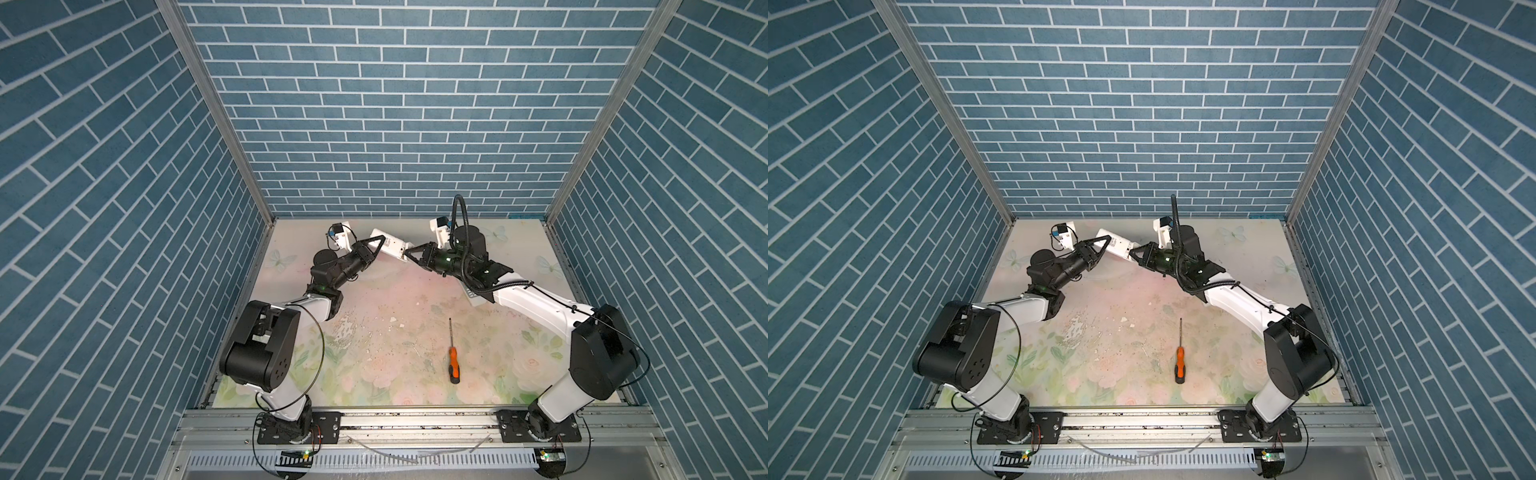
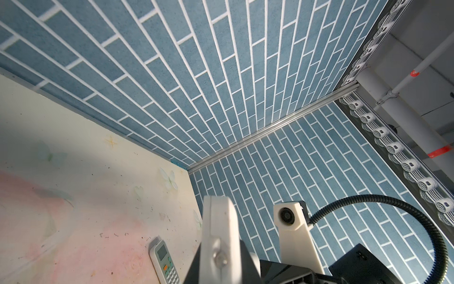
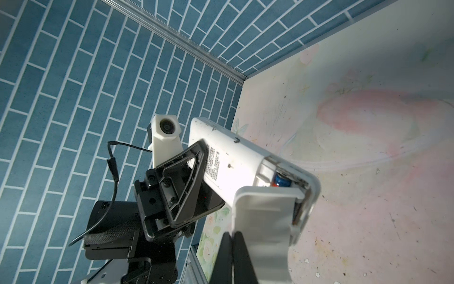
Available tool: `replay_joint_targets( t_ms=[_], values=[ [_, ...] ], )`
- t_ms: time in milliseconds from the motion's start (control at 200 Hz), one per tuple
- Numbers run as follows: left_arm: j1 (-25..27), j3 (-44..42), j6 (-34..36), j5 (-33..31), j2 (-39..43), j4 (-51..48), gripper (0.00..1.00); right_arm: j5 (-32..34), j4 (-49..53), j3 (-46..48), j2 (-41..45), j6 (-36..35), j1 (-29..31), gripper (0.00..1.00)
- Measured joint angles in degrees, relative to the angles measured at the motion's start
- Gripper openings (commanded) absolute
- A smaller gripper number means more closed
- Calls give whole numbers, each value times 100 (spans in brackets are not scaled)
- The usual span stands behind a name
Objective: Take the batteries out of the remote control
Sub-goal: 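Grip the remote's battery end with the right gripper, exposing the batteries, then pull the white battery cover off with the right gripper while the left lowers the remote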
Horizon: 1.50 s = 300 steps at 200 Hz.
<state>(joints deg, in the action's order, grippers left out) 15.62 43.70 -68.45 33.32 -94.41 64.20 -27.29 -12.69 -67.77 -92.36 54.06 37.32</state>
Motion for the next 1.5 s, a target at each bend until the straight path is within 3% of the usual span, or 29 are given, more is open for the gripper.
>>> replay_joint_targets(
  t_ms=[265, 670, 845, 970, 1255, 1355, 1500],
  values=[
    [-28, -120, -35, -17, -22, 199, 0, 2, 256, 0, 46, -94, -61, 0],
    [-68, -1488, 227, -439, -7, 286, 0, 828, 2439, -313, -136, -1416, -367, 0],
    [103, -2319, 487, -1051, 514, -39, 0, 1097, 2765, -551, -1016, -1661, -428, 0],
    [509, -2688, 748, -1665, 1287, -566, 0, 1305, 3075, -717, -1537, -1786, -428, 0],
    [1508, -3134, 1119, -3475, 3283, -2175, 0, 1729, 3604, -1263, -1821, -2055, -428, 0],
    [1620, -3412, 1064, -3921, 3484, -2420, 0, 1779, 3644, -1329, -1926, -2114, -428, 1],
    [1814, -3705, 898, -4330, 3314, -2562, 0, 1825, 3788, -1329, -2072, -2138, -428, 12]
  ],
)
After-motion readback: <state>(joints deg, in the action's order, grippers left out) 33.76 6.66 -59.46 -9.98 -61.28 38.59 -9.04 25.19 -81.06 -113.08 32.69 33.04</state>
